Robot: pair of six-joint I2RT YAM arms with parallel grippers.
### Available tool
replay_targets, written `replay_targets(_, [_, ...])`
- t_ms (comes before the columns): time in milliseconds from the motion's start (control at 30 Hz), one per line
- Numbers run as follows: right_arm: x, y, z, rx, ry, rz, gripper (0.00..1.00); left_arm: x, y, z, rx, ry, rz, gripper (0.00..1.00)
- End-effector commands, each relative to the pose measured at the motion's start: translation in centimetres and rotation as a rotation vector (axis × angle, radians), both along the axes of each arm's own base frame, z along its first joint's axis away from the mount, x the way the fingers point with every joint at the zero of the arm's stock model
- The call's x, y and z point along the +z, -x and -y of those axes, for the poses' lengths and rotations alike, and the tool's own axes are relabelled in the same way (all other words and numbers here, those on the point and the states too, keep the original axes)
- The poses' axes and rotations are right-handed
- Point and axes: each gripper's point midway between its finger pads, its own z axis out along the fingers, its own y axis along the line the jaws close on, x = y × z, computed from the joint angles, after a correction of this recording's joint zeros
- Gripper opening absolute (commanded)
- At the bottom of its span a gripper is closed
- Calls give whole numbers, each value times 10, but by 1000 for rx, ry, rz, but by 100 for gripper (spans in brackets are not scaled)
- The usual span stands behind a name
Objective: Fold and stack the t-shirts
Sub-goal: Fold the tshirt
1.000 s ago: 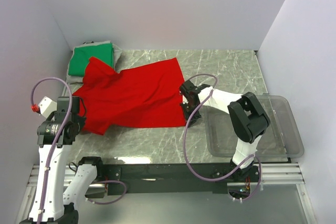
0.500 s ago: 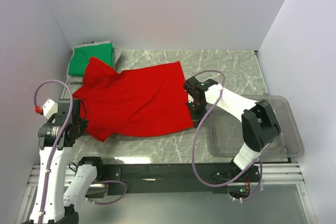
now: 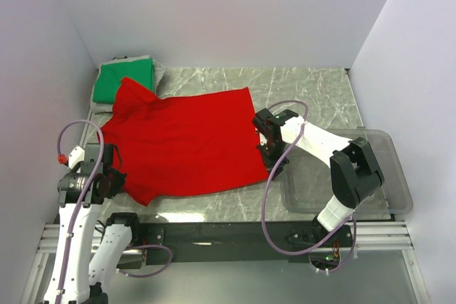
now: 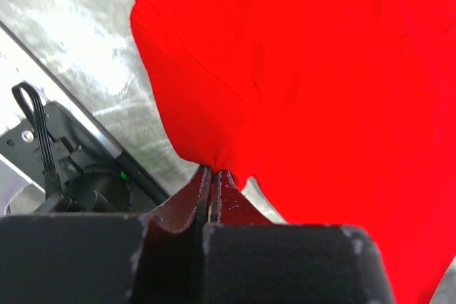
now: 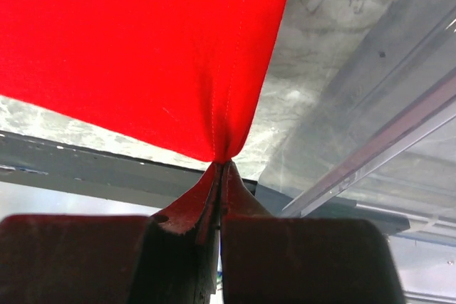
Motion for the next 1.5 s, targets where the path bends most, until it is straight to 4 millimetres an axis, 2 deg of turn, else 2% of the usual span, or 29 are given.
replay_targets(0, [11,7,9,10,8,1,0,-10,8,9,-7,54,-24,0])
replay_targets(167, [13,3,8,12,12,-3,0,-8,1,10,-25,53,-17,0])
replay_targets(400, [26,-16,4,-11,14,29,0,5,-42,6,-129,-14,-4,0])
replay_targets(467, [27,-22,5,-33,15,27,0,8,-60,6,-167,-29,-3,0])
replay_targets(600, [33,-47,-3,-72,-10,64,0,8,-93,6,-211,-47,-13,0])
replay_targets(767, [27,-77,-10,-102,-9,73,0,14,-129,4,-265,-88,9,1])
replay_targets(800, [31,-88,-12,-109,-19,96,0,12,-138,4,-273,-95,5,0])
replay_targets(867, [25,-98,-13,-113,-7,85,0,16,-151,3,-295,-113,11,0])
replay_targets(900, [30,-108,-18,-112,-20,108,0,17,-159,3,-303,-119,23,0])
replay_targets(933, [25,-113,-16,-120,-9,93,0,15,-167,2,-317,-126,9,0])
replay_targets(1000, [28,-126,-20,-114,-12,108,0,12,-178,4,-341,-125,9,0])
replay_targets(1033, [21,-131,-19,-117,-1,93,0,10,-187,4,-359,-131,6,0])
replay_targets(1100, [22,-141,-20,-119,5,102,0,7,-198,7,-387,-128,8,0])
replay_targets(1133, [15,-143,-19,-120,16,85,0,6,-207,7,-411,-138,11,0])
replay_targets(1300, [10,-162,-14,-133,26,89,0,3,-234,3,-451,-178,-13,0])
replay_targets(1467, [1,-177,-12,-150,31,82,0,-4,-245,-3,-458,-210,-60,0])
